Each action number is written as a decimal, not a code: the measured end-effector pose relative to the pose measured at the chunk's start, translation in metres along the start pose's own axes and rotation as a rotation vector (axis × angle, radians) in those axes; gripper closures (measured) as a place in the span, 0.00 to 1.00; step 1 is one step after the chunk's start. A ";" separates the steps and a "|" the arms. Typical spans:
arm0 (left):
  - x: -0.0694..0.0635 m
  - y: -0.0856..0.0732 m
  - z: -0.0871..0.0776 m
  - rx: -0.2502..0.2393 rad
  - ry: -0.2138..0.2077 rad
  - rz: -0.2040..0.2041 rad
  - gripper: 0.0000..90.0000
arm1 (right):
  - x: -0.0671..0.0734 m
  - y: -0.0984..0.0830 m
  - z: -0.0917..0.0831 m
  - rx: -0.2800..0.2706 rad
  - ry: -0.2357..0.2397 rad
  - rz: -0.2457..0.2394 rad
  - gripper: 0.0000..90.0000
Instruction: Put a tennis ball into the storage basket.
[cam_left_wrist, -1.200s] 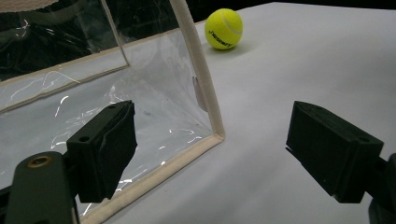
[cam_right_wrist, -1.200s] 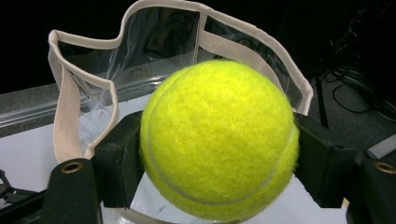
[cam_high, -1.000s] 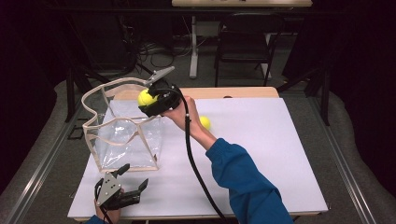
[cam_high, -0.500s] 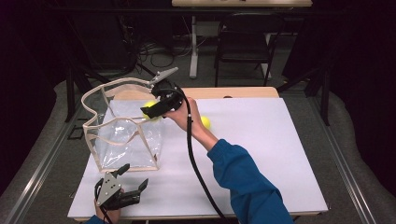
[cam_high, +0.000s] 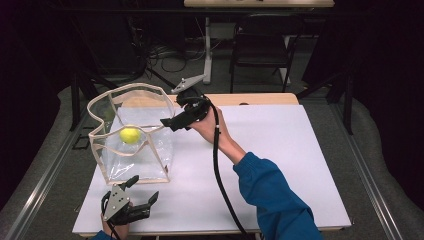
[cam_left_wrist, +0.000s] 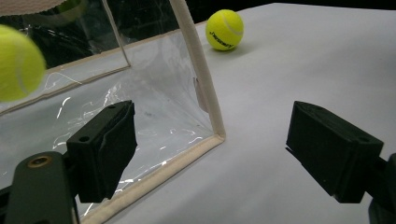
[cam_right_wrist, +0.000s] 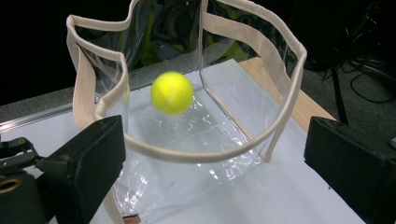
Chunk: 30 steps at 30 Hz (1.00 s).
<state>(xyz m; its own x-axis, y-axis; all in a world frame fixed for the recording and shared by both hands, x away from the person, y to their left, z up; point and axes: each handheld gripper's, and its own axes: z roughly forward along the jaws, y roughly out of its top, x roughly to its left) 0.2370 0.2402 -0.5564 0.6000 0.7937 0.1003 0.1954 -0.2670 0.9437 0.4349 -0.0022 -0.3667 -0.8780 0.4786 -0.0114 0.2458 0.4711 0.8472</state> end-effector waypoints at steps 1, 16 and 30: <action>0.000 0.000 0.000 0.001 0.002 0.000 0.18 | 0.000 -0.001 -0.002 0.001 -0.002 -0.004 0.05; 0.001 0.000 0.000 0.005 0.006 -0.002 0.18 | -0.005 -0.022 -0.023 0.012 -0.009 -0.003 0.04; 0.001 -0.001 -0.001 0.005 0.008 -0.003 0.18 | -0.006 -0.045 -0.030 0.034 -0.016 -0.002 0.03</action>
<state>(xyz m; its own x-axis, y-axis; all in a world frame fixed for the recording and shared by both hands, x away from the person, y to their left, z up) 0.2364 0.2422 -0.5566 0.5936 0.7985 0.1003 0.2008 -0.2676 0.9424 0.4162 -0.0489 -0.3888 -0.8721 0.4889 -0.0220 0.2577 0.4971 0.8285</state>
